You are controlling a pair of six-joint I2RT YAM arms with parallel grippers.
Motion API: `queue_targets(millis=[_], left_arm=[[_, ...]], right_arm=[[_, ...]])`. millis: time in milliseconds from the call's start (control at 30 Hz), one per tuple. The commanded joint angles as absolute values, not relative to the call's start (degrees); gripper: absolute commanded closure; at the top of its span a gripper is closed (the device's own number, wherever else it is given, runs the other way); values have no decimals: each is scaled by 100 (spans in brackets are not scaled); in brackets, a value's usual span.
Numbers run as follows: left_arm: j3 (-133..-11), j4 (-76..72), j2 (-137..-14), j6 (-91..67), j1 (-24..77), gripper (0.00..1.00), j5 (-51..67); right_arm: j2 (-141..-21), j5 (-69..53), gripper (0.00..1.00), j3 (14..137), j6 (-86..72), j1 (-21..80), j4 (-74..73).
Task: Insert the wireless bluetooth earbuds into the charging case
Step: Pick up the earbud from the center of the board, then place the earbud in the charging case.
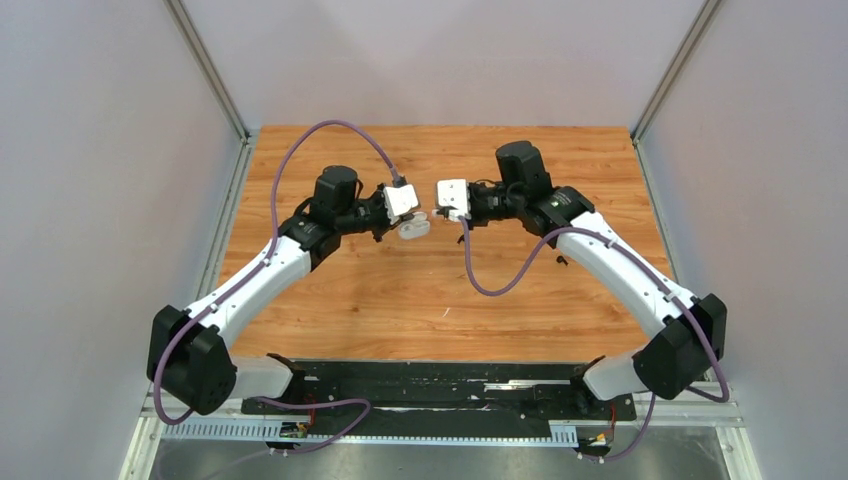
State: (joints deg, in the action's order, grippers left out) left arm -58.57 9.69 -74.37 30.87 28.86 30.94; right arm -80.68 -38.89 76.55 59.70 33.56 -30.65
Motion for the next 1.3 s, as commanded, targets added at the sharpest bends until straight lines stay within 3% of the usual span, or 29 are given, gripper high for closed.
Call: queue_targets(millis=[0,533,1267], left_arm=[[-5893,701,-7309,3849,2904,100,3468],[-5457,96,-6907,3811,2909,100,3617],[-5563,35,-6943,3533,2910,100,3478]], right_arm=[[-8457,-3959,100,8171,5399,3346,-2753],[-8929,-4447,100,8441,4853,3607,-2726],[-9093,-4095,100,8381,5302,3630,-2774]])
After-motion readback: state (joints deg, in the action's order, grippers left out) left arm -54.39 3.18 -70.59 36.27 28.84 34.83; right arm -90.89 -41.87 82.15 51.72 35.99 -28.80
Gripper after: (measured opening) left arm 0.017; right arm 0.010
